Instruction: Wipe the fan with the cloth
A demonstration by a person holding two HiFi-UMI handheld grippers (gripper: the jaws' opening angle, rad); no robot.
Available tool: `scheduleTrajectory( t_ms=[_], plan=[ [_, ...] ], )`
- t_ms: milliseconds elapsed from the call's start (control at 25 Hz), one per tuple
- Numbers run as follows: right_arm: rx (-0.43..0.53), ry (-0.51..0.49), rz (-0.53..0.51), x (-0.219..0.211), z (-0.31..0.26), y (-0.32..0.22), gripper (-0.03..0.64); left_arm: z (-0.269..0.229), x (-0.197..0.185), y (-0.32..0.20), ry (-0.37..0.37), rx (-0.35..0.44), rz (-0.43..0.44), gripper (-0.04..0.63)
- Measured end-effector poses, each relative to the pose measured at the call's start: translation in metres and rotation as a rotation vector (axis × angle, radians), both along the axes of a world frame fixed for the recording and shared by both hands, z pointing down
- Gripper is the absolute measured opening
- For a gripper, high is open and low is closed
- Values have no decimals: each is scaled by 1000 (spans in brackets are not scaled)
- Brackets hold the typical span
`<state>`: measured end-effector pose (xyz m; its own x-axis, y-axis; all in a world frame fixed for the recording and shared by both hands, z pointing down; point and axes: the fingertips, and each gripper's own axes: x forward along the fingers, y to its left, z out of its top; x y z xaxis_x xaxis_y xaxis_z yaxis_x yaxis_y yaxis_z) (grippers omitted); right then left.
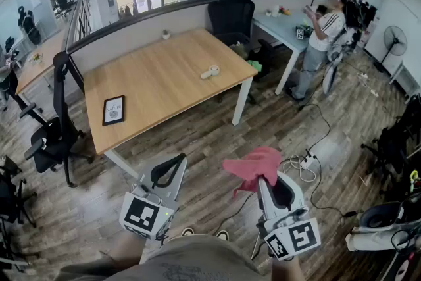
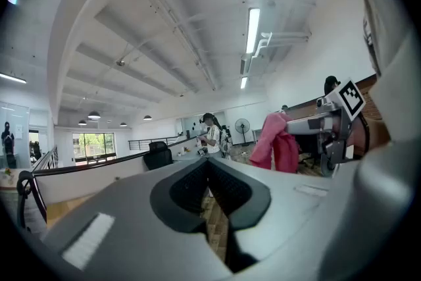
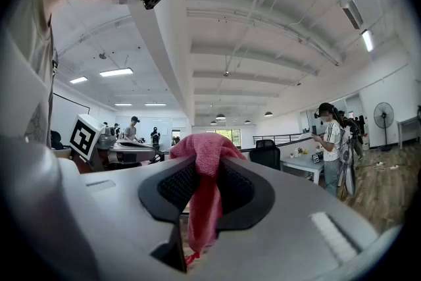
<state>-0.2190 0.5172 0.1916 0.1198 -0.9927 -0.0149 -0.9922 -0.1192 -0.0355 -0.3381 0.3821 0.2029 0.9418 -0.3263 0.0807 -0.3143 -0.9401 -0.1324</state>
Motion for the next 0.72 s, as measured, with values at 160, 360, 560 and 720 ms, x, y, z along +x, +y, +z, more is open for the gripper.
scheduleTrajectory(
  t_ms=[160,360,560,720],
  plan=[
    [-3,2,-21,8,4,8,87,5,9,10,-23,6,-13,2],
    [-4,6,-34,18,6,17,87,10,21,20,-27,-7,-16,2],
    [7,5,-46,35,6,31,87,13,39,36,-24,0,-16,2],
    [10,12,-74,45,9,43,87,16,47,50,-21,22,-31,2]
  ],
)
